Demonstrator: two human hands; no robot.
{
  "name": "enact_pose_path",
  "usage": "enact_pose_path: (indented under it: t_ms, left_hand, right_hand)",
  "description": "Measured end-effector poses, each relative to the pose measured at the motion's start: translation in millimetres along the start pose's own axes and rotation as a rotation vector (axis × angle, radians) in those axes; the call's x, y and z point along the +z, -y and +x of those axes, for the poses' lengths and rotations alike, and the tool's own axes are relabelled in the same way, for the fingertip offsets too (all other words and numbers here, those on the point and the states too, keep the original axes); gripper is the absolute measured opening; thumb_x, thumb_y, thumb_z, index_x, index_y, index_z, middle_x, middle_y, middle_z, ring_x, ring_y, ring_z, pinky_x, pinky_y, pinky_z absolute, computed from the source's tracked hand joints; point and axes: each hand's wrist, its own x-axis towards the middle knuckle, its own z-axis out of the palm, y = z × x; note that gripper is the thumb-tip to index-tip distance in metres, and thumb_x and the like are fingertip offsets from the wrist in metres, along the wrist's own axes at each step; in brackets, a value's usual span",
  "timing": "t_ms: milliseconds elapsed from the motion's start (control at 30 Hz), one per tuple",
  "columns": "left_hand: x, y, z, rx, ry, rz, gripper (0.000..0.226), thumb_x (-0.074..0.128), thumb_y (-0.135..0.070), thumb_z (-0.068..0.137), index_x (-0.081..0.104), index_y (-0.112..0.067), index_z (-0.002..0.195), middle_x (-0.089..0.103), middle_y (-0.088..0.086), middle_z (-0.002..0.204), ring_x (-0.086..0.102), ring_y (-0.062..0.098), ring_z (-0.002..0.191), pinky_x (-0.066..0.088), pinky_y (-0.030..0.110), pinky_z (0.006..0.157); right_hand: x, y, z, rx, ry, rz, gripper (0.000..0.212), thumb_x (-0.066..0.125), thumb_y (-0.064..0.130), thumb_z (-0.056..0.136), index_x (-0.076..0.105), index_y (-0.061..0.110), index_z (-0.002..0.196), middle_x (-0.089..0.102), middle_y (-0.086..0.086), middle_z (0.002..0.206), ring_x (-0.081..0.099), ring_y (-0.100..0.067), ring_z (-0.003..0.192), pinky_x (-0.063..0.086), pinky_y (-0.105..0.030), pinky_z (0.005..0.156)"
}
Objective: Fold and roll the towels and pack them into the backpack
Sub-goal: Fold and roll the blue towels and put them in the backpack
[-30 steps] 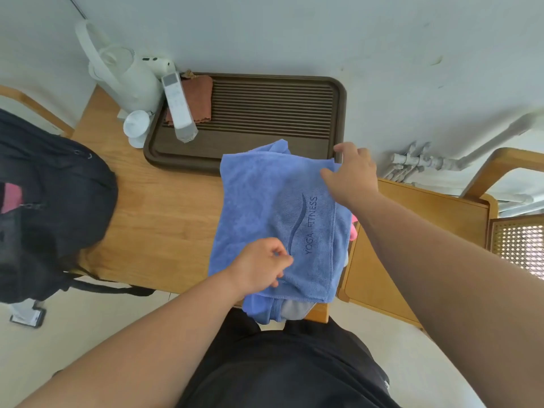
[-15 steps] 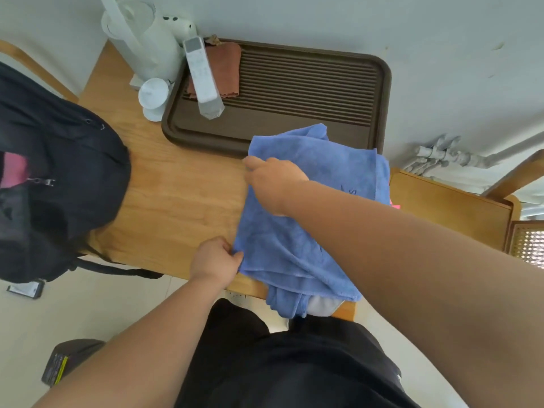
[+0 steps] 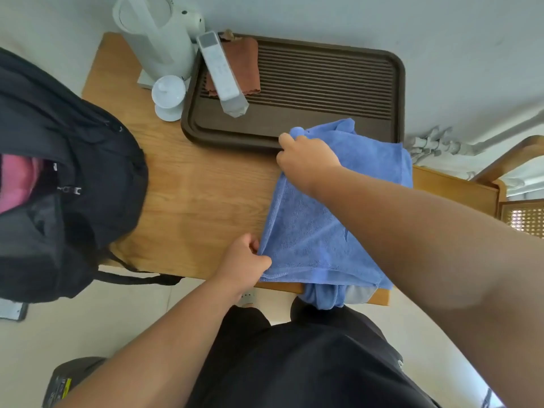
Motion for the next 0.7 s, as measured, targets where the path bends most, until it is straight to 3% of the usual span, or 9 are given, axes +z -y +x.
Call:
enact_pose_path:
  t_ms: [67,133,333,467,633,700]
  left_hand:
    - [-16,1,-4,-0.025,0.111,-0.019,0.029,0.061,-0.002,0.081,0.057,-0.019,0.103,0.064,0.001,0.099,0.066,0.018,0.085,0.056,0.031,0.062]
    - [-32,2,-7,-0.013,0.167,-0.014,0.038,0.060,-0.002,0.081,0.058,-0.022,0.114,0.066,0.003,0.107,0.069,0.023,0.091,0.061,0.036,0.068]
    - [-77,14,-20,0.072,0.187,-0.012,0.029,0.050,0.005,0.079,0.067,-0.014,0.093,0.068,0.005,0.082,0.065,0.021,0.067,0.052,0.029,0.054]
    - [-110,43,-19,0.051,0.074,-0.016,0.026,0.052,0.002,0.077,0.068,-0.014,0.090,0.070,0.008,0.084,0.066,0.024,0.072,0.053,0.031,0.055]
    - [-151,81,-3,-0.016,-0.183,0.062,0.019,0.054,-0.010,0.072,0.064,-0.015,0.086,0.068,0.010,0.086,0.067,0.031,0.079,0.062,0.051,0.067]
    - [-163,94,6,-0.021,-0.295,0.100,0.014,0.053,-0.012,0.069,0.058,-0.011,0.082,0.065,0.010,0.082,0.062,0.029,0.070,0.058,0.042,0.059]
  right_hand:
    - [-11,1,-6,0.043,-0.006,0.039,0.029,0.061,-0.001,0.086,0.059,0.010,0.113,0.044,-0.007,0.118,0.047,-0.023,0.094,0.032,-0.030,0.055]
    - [-24,6,-12,0.080,-0.004,0.084,0.030,0.056,-0.006,0.087,0.058,0.007,0.114,0.044,-0.010,0.119,0.039,-0.021,0.086,0.031,-0.031,0.056]
    - [-59,52,0,0.132,-0.108,0.171,0.031,0.052,-0.009,0.087,0.058,0.007,0.112,0.044,-0.010,0.118,0.035,-0.021,0.088,0.039,-0.033,0.065]
    - [-75,93,33,0.072,-0.151,0.192,0.028,0.055,-0.007,0.087,0.059,0.007,0.111,0.045,-0.009,0.120,0.049,-0.026,0.102,0.040,-0.033,0.065]
    - [-69,142,82,0.031,-0.108,0.248,0.029,0.055,-0.006,0.087,0.062,0.010,0.111,0.044,-0.007,0.124,0.050,-0.025,0.107,0.039,-0.031,0.064]
    - [-60,158,98,0.024,-0.073,0.325,0.041,0.053,-0.004,0.089,0.057,0.013,0.127,0.040,-0.007,0.137,0.048,-0.025,0.120,0.041,-0.032,0.071]
